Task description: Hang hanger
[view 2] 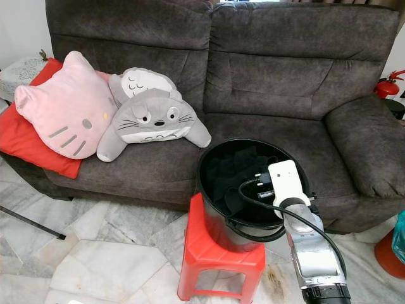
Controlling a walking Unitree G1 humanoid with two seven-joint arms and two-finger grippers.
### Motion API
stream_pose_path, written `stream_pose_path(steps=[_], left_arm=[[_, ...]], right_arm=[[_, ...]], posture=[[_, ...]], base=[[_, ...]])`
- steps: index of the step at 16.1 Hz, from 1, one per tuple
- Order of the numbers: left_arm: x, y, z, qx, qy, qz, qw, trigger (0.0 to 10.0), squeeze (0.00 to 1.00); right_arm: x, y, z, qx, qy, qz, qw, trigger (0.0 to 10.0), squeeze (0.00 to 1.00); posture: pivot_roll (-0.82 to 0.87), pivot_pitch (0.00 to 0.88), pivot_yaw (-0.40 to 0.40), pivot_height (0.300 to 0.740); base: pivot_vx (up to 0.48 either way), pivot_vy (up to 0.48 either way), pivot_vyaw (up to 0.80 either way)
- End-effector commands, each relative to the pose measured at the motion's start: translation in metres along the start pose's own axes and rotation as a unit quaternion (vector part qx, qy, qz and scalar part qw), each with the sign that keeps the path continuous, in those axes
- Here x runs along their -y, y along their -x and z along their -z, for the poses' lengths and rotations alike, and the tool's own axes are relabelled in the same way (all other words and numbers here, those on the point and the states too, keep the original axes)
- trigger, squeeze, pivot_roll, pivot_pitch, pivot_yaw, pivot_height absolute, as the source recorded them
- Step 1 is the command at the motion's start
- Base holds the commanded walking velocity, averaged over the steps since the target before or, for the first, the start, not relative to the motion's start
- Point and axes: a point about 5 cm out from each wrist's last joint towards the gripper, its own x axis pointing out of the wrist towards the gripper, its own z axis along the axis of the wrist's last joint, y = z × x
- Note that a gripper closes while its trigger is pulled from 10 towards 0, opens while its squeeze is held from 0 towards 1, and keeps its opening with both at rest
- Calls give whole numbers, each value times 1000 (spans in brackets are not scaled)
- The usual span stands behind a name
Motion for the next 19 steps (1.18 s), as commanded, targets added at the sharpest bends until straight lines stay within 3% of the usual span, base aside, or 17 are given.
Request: stream_pose_path(steps=[1,6,7,9,11,15,19], left_arm=[[0,0,3,-9,-10,6,1000,10000,0],[1,0,3,-11,-12,8,1000,10000,0],[0,0,3,-11,-12,8,1000,10000,0],[0,0,3,-10,-12,6,1000,10000,0],[0,0,2,-8,-10,4,1000,10000,0],[0,0,2,-8,-9,3,1000,10000,0],[0,0,3,-9,-6,3,1000,10000,0]], right_arm=[[6,5,-4,10,-4,22,1000,10000,1000],[19,21,-1,20,-32,96,995,10000,1000],[24,22,-1,26,-53,114,992,10000,0],[27,20,-8,44,-101,119,987,10000,0],[19,16,-15,54,-125,96,986,10000,0],[8,8,-23,64,-113,42,991,10000,0],[12,4,-24,49,-101,46,993,10000,0]], posture=[[-100,0,-22,740],[-105,0,-20,740],[-107,0,-19,740],[-104,0,-19,740],[-102,0,-18,740],[-102,0,-18,740],[-98,0,-22,740]], base=[[0,0,0],[0,0,0],[0,0,0],[0,0,0],[0,0,0],[0,0,0],[0,0,0]])
